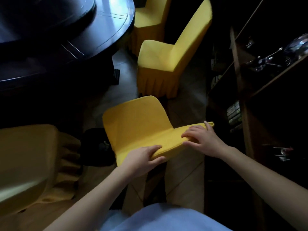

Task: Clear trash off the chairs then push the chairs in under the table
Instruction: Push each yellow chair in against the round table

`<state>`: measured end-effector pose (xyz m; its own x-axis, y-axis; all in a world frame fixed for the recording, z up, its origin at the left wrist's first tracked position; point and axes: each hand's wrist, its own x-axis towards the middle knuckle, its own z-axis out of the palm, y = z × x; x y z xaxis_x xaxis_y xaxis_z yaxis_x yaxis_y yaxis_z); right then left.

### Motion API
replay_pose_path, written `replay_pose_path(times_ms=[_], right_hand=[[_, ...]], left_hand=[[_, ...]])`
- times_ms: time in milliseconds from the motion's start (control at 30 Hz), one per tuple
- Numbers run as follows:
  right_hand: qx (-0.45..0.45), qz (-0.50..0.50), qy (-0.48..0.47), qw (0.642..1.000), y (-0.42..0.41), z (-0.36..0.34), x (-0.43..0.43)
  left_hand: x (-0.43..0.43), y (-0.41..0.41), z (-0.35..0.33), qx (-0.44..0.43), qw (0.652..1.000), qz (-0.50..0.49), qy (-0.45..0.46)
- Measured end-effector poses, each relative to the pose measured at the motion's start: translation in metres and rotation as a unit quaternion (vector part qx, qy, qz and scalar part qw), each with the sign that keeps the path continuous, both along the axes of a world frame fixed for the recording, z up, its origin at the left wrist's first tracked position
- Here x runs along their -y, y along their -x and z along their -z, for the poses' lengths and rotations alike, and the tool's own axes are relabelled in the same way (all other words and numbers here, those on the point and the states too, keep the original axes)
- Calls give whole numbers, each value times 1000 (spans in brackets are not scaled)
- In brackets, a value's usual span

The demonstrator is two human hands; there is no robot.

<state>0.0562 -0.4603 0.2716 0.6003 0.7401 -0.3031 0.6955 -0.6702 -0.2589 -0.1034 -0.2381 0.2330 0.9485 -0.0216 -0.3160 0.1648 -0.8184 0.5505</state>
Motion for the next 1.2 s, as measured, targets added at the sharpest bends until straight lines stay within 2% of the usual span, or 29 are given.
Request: replay_pose_path(times_ms=[200,300,400,600,867,1201], right_hand=[[-21,45,-86,995,-32,14,25],[-37,35,-118,992,-37,23,26],[-43,24,-124,991,-45,29,26],[-42,23,-144,988,-63,35,11],[-98,45,-161,981,-96,22,-42],[-90,27,-153,984,-144,18,-111]], left_hand=[[-4,27,0,101,988,-110,-51],[-2,33,0,169,977,-111,-72],[-1,30,-1,199,971,-94,-88],[-9,15,-3,198,966,-127,-107],[-43,-19,-5,150,959,-220,-102],[-104,-65,-1,124,956,-227,-137]])
